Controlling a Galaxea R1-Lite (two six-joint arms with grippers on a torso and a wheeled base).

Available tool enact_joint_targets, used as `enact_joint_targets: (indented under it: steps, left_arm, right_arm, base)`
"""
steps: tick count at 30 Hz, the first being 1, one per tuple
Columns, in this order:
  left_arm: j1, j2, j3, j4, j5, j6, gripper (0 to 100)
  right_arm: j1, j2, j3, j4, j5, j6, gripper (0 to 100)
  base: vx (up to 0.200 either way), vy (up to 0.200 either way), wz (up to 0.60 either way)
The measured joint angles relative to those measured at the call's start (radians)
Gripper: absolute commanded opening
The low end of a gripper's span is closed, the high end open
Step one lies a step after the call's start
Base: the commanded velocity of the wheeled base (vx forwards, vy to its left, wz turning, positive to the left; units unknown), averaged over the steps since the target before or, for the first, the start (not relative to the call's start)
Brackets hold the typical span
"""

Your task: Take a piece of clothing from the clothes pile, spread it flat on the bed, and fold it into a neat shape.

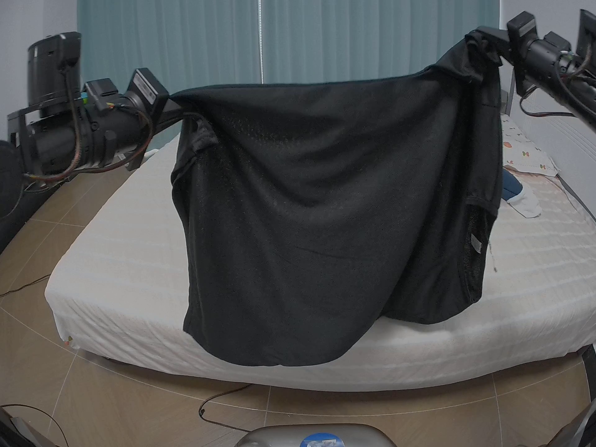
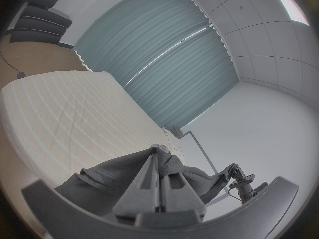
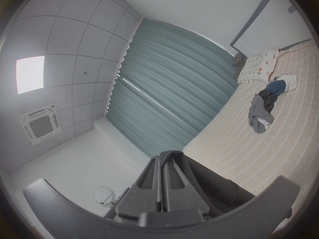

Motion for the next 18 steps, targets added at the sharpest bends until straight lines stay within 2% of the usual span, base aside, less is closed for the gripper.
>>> enact_joint_targets:
  steps: [7,18]
  left_arm:
    - [0.017,0.156,-0.091,0.002,0.002,-0.002,0]
    - [0.026,0.339,-0.161,-0.063,0.000,-0.001,0]
  right_arm:
    - [-0.009,0.140,-0.035,-0.076,-0.004,-0.005,0]
    - [-0.010,0.282,-0.038,-0.088,-0.027,-0.015,0]
  base:
    - [0.200,0.000,0.00]
    - [0.200,0.000,0.00]
